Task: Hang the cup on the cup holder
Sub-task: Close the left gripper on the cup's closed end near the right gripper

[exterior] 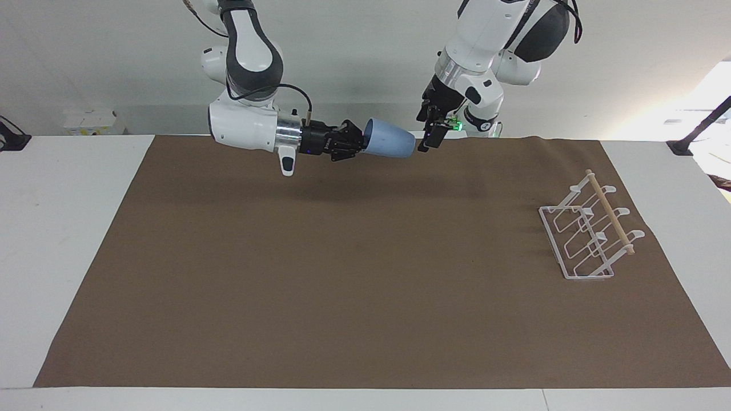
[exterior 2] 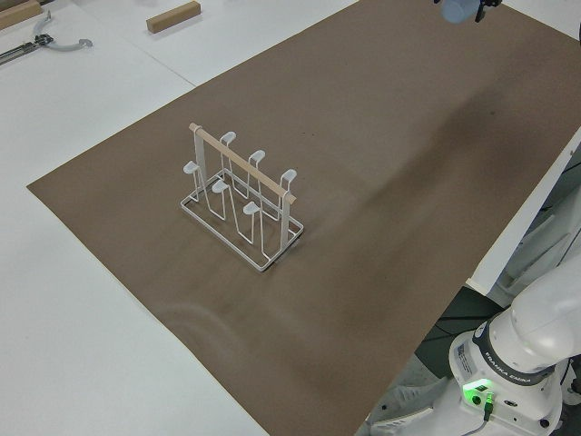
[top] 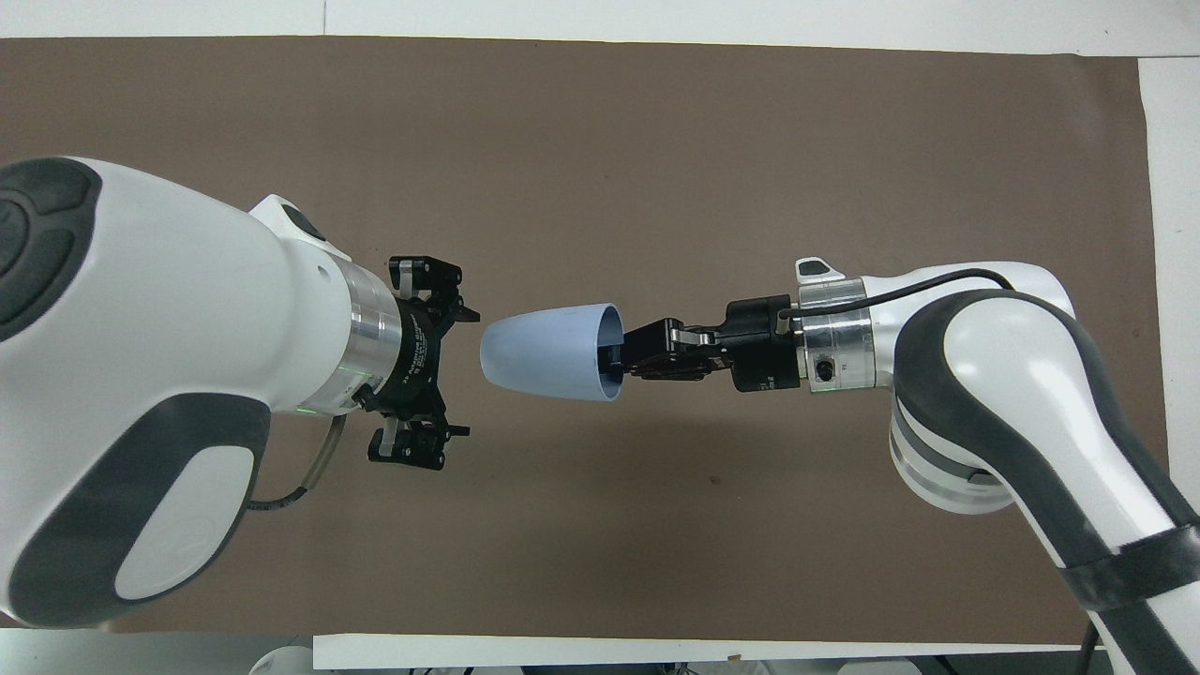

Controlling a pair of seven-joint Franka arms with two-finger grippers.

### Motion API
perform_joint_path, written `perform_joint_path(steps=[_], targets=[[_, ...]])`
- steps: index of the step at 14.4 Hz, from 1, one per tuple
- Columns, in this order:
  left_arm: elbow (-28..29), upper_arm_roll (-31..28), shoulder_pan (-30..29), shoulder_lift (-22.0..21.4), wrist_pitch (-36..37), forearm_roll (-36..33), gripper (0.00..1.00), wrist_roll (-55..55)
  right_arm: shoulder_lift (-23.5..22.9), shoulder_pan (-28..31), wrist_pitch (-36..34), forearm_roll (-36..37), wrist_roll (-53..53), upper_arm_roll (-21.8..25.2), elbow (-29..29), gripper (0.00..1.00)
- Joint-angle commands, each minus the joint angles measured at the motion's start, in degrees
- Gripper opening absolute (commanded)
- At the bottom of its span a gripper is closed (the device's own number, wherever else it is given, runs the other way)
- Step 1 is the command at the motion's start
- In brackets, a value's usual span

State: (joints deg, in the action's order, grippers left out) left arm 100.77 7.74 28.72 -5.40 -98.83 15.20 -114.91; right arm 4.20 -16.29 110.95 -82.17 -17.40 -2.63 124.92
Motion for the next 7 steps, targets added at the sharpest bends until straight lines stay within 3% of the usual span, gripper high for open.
perform_joint_path(steps=[1,7], targets=[[3.2,-0.6,1.6,-1.5,-2.9,0.4,1.0,-1.2,1.4,-0.5,2.3,-1.5,0.6,-0.1,1.5,0.0],[3.2,-0.6,1.3,-0.7,-7.4,0.4,1.0,-1.4,0.3,-4.6,6.1,-1.5,1.0,-0.1,1.5,0.0]])
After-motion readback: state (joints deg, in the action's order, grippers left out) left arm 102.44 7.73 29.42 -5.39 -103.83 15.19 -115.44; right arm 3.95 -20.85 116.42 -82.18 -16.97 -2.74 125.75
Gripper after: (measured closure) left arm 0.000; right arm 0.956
